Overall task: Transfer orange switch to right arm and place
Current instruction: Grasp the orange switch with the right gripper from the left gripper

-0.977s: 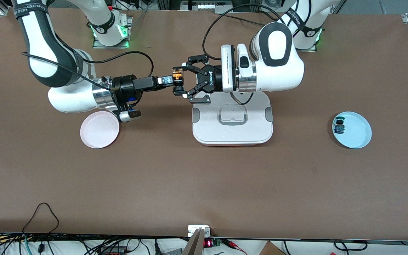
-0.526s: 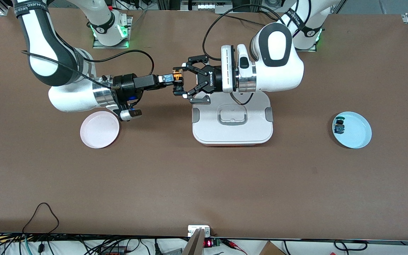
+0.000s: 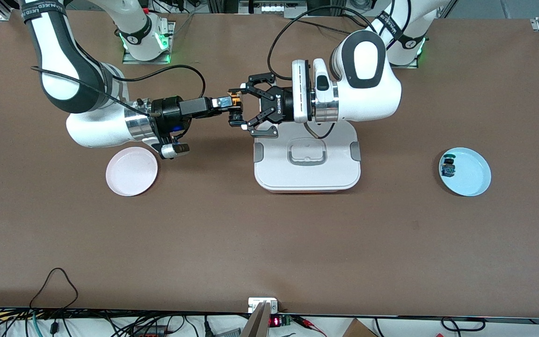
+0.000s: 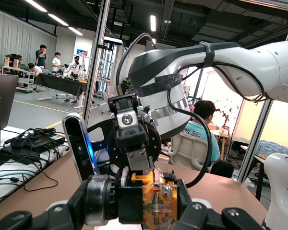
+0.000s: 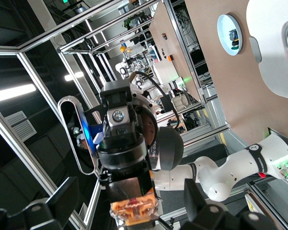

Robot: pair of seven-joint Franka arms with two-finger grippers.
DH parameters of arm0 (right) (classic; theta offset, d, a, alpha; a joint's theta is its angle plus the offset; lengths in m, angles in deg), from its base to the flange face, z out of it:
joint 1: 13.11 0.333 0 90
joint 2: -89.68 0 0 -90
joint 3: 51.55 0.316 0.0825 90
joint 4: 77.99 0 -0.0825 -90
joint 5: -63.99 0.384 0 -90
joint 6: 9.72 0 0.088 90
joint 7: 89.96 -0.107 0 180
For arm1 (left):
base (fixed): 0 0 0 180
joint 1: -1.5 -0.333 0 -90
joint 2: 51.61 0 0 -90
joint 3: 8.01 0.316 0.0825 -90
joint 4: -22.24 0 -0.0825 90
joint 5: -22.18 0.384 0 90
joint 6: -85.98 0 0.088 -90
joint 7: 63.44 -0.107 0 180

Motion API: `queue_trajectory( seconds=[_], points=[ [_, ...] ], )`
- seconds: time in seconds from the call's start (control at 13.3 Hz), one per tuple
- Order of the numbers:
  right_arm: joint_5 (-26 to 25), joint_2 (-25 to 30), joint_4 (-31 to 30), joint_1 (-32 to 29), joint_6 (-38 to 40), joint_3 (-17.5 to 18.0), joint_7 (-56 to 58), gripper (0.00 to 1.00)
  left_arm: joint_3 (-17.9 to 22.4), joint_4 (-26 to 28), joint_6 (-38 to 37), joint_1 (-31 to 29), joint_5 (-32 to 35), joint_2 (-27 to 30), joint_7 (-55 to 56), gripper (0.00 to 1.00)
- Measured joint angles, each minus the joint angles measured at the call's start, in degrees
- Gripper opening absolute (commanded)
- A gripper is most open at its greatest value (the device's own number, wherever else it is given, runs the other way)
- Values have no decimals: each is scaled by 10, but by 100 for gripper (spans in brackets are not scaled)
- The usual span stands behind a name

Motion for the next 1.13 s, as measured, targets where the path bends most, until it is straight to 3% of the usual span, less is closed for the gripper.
queue_trajectory(
  seconds=[0.08,0.23,0.38,0.6,0.75,1.13],
  points=[
    [0,0,0,1,0,0,10,54,0,0,0,0,0,0,0,6],
    [0,0,0,1,0,0,18,11,0,0,0,0,0,0,0,6],
    [-1,0,0,1,-1,0,19,0,0,0,0,0,-1,0,0,6],
    [0,0,1,1,-1,0,28,0,0,0,0,0,-6,0,3,10],
    [0,0,1,1,-1,0,28,0,0,0,0,0,-6,0,3,98],
    [0,0,1,0,-2,-2,28,0,0,0,-1,-2,-6,0,2,100]
  ],
)
